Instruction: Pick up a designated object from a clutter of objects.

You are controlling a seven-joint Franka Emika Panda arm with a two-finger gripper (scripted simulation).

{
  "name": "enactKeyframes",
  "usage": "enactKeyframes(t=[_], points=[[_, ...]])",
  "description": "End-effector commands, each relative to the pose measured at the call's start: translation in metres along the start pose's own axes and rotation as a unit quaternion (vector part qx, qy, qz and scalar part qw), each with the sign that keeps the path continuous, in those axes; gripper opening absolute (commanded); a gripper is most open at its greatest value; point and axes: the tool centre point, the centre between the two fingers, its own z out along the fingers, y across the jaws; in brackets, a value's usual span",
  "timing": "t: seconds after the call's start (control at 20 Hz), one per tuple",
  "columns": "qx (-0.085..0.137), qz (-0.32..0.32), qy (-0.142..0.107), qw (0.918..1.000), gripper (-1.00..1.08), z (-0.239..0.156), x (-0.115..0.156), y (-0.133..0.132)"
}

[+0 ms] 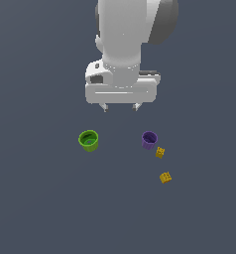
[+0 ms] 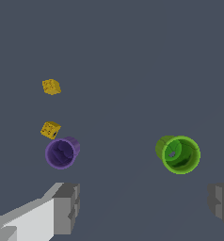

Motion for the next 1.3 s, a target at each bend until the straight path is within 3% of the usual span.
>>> enactKeyframes(t=[0.0, 0.65, 0.95, 1.25], points=[[0.000, 0.000, 0.000, 1.0000, 0.28, 0.000, 0.000, 0.000], [-0.001, -0.001, 0.005, 1.0000, 0.28, 0.000, 0.004, 0.011], [0.010, -0.026, 0.001, 0.9996, 0.28, 0.025, 0.007, -0.005], [0.033, -0.072, -0.007, 0.9969, 0.28, 0.074, 0.009, -0.035]])
